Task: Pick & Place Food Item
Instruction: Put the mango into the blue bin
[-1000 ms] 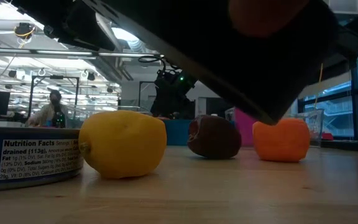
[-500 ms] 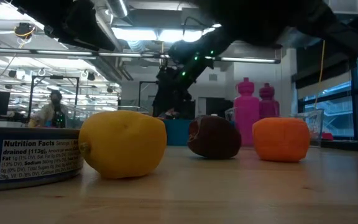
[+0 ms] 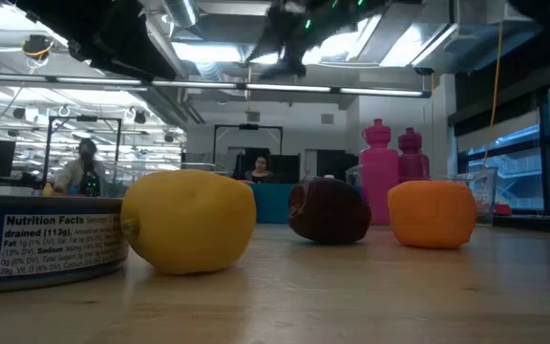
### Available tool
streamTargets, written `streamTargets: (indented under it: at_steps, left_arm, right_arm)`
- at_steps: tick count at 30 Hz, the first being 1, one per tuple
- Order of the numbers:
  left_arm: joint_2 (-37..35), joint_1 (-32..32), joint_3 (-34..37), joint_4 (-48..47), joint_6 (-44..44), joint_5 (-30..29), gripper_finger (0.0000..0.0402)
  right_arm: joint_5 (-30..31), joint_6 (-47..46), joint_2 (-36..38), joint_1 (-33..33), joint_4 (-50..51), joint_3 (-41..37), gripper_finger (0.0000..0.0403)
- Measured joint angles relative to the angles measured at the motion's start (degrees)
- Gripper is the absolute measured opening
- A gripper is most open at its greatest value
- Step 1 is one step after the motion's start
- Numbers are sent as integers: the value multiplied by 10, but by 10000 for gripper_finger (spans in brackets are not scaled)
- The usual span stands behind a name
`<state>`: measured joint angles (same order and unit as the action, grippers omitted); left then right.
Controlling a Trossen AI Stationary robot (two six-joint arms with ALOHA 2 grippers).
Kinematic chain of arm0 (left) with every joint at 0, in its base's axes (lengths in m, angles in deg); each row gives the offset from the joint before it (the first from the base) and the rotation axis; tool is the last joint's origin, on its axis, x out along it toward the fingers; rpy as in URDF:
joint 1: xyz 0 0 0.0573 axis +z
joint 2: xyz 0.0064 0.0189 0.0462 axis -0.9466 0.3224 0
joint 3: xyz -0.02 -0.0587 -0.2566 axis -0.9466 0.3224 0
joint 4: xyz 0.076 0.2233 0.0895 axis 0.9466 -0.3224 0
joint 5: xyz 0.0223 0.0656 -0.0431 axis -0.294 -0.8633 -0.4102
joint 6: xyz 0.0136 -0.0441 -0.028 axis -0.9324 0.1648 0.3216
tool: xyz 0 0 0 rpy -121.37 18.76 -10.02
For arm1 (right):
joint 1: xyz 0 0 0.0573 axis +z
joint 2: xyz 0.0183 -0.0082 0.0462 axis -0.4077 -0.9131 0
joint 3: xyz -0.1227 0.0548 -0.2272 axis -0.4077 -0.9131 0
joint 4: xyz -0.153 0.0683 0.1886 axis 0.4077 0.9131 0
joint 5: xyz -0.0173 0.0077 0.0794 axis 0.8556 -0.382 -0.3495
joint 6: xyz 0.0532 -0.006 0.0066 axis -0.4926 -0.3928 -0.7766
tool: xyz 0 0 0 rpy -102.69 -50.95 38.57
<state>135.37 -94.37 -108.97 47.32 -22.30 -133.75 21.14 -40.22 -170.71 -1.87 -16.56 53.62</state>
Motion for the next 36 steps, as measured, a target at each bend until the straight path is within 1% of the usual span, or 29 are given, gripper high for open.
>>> streamTargets:
  at_steps: [2, 6, 8, 11, 14, 15, 18, 24, 30, 33, 36]
  left_arm:
    - [0, 0, 0, 0, 0, 1, 349]
    - [0, 0, 0, 0, -4, 1, 349]
    - [0, 0, 0, 0, -16, 1, 349]
    - [0, 0, 0, 0, -28, -1, 349]
    - [0, 0, 0, 0, -30, -6, 349]
    - [0, 0, 0, 0, -30, -6, 349]
    - [0, 0, 0, 0, -30, -6, 349]
    - [0, 0, 0, -1, -30, 4, 349]
    - [0, 0, 0, 0, -26, 12, 349]
    - [0, 0, 0, 0, -26, 14, 349]
    - [0, 0, 0, 0, -26, 15, 349]
  right_arm:
    - [4, 7, 30, 11, 16, 0, 384]
    - [49, 23, 83, 42, 60, 0, 384]
    - [60, 27, 109, 58, 74, -3, 384]
    - [65, 30, 151, 85, 60, -41, 384]
    - [91, 30, 199, 109, 26, -116, 384]
    - [105, 29, 217, 117, 18, -148, 384]
    - [133, 18, 279, 131, -44, -249, 384]
    - [135, -33, 413, 146, -151, -440, 384]
    - [136, -89, 537, 156, -243, -600, 384]
    - [135, -119, 582, 170, -295, -667, 384]
    - [133, -149, 607, 180, -339, -723, 384]
